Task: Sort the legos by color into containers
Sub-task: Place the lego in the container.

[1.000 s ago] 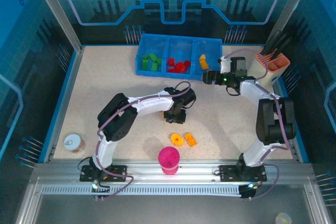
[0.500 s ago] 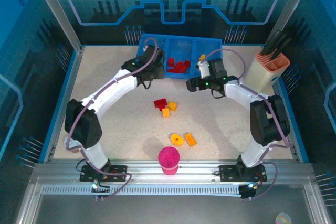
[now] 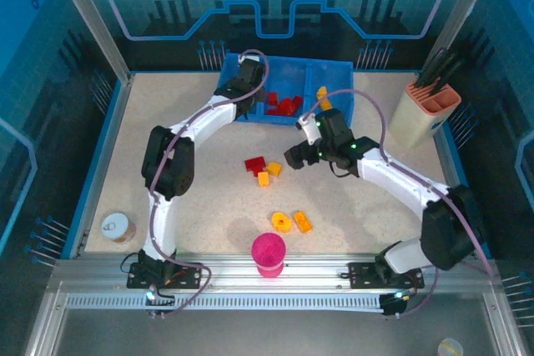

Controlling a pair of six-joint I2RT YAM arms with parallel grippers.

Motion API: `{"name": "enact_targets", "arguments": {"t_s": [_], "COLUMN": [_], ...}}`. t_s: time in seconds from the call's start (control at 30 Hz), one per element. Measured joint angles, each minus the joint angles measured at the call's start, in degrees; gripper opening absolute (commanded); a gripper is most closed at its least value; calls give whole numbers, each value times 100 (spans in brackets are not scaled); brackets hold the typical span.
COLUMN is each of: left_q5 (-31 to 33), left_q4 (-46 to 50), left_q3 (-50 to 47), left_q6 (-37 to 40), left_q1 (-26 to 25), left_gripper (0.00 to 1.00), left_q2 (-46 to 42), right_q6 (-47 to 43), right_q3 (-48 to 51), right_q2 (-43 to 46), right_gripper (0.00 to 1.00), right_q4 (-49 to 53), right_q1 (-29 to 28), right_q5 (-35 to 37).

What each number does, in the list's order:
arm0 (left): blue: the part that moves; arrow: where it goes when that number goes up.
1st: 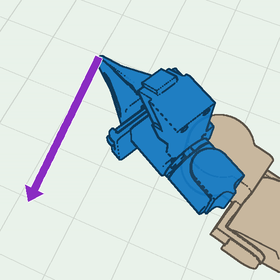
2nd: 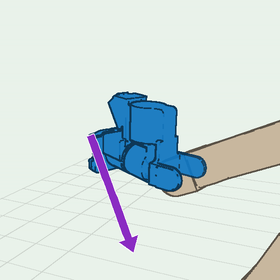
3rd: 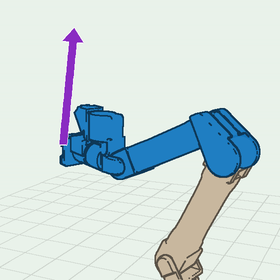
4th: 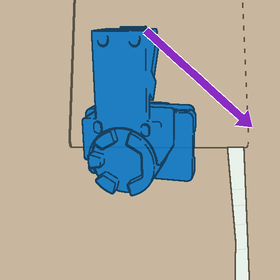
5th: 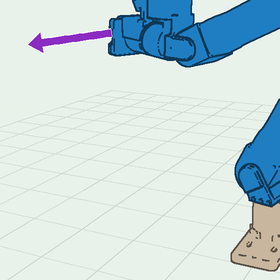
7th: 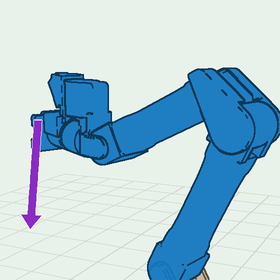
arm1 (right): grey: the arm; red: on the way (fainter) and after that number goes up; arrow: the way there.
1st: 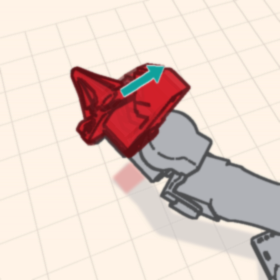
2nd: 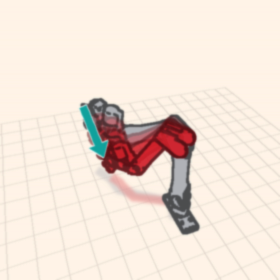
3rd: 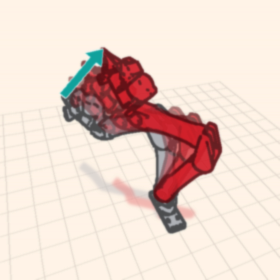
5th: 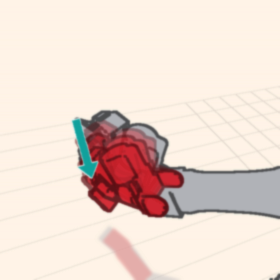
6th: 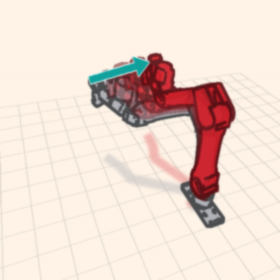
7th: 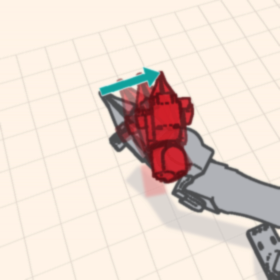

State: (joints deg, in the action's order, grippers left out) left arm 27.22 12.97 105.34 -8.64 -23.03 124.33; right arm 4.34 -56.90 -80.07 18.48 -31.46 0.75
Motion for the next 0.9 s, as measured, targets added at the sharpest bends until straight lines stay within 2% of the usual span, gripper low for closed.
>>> {"name": "enact_targets", "arguments": {"t_s": [0.27, 0.33, 0.43, 0.53, 0.63, 0.83, 0.9], "left_q5": [-79, -127, -205, -306, -391, -597, -697], "left_q4": [2, 4, 24, 46, 85, 90, 122], "left_q3": [793, 846, 935, 1051, 1056, 1067, 1067], "left_q6": [-197, -201, -225, -295, -299, -321, -319], "left_q1": [391, 459, 522, 549, 564, 568, 568], "left_gripper": [27, 35, 47, 51, 62, 69, 70], "left_q2": [699, 776, 892, 1014, 1021, 1019, 981], "right_q6": [1069, 1401, 1864, 2267, 2531, 2614, 2608], "right_q3": [1058, 1220, 1388, 1530, 1606, 1615, 1615], "right_q2": [1504, 1661, 1714, 1698, 1556, 1032, 914], "right_gripper": [96, 96, 96, 95, 94, 93, 90], "right_q4": [1019, 1204, 1388, 1449, 1451, 1596, 1637], "right_q1": [-911, -1178, -1604, -1950, -2179, -2334, -2334], "right_q5": [378, 420, 496, 516, 546, 811, 883]}}
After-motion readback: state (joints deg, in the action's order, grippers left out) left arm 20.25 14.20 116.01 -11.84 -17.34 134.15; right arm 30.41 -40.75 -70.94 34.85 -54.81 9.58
